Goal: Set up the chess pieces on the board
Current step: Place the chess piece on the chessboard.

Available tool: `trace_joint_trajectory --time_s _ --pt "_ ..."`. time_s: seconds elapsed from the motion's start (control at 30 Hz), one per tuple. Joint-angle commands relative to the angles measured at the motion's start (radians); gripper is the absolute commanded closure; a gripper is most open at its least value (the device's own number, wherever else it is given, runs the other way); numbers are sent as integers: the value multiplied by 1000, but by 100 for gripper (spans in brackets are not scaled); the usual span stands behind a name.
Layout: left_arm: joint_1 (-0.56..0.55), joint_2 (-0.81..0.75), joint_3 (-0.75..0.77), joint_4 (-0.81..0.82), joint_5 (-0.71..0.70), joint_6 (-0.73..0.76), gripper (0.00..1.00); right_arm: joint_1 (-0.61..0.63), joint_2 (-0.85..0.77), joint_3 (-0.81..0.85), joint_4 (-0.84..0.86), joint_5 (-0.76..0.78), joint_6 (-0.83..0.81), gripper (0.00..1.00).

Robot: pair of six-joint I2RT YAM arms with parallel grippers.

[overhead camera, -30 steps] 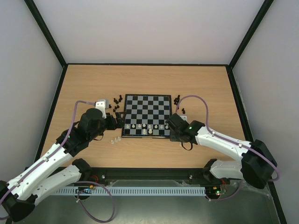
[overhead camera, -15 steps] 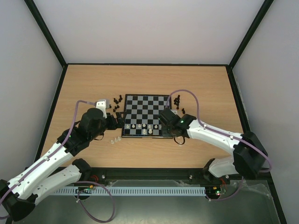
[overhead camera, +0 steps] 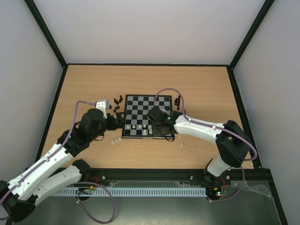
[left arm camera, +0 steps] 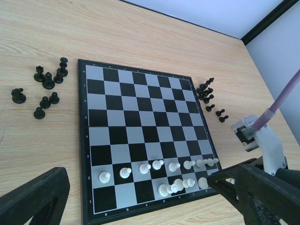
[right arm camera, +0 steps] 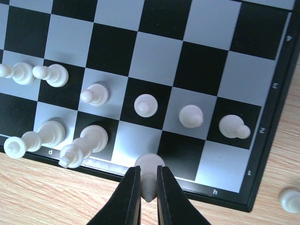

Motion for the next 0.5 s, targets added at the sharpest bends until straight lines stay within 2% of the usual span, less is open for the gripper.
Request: trace_joint_trajectory --time_s 0.0,0.47 --pt "5 -10 0 -3 -17 -13 1 14 38 31 -7 -12 -16 95" --pt "5 -20 -4 -8 -18 -15 1 20 102 55 16 -12 -19 95"
